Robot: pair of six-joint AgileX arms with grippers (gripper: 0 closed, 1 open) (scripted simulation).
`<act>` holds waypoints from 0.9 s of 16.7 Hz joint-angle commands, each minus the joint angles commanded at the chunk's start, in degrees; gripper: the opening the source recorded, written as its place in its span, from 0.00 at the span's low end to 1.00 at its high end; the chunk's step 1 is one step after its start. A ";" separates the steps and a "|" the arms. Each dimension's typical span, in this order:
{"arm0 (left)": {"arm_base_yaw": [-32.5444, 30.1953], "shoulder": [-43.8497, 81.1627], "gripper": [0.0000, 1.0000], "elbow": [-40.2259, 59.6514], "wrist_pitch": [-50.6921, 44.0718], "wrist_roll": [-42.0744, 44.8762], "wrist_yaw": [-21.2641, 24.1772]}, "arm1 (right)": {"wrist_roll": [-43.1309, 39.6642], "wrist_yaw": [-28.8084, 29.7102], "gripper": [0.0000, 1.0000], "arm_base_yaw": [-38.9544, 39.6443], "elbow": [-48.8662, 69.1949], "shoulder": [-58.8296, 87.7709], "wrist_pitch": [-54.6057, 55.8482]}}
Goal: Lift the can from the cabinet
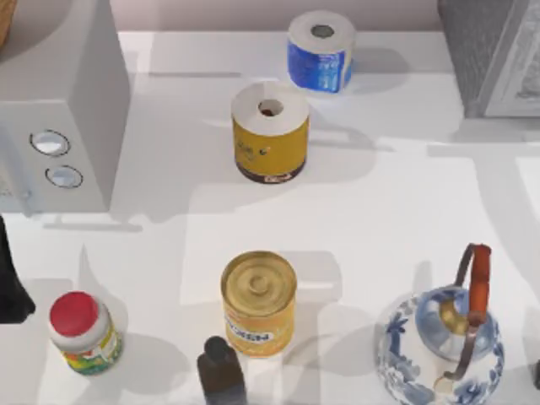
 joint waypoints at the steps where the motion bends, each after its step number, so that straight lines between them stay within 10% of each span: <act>1: 0.00 0.00 1.00 0.00 0.00 0.00 0.00 | 0.00 -0.10 0.00 -0.14 -0.52 -0.44 0.29; 15: 0.00 0.00 1.00 0.00 0.00 0.00 0.00 | -0.40 -9.42 0.00 -8.65 -59.50 -35.29 21.84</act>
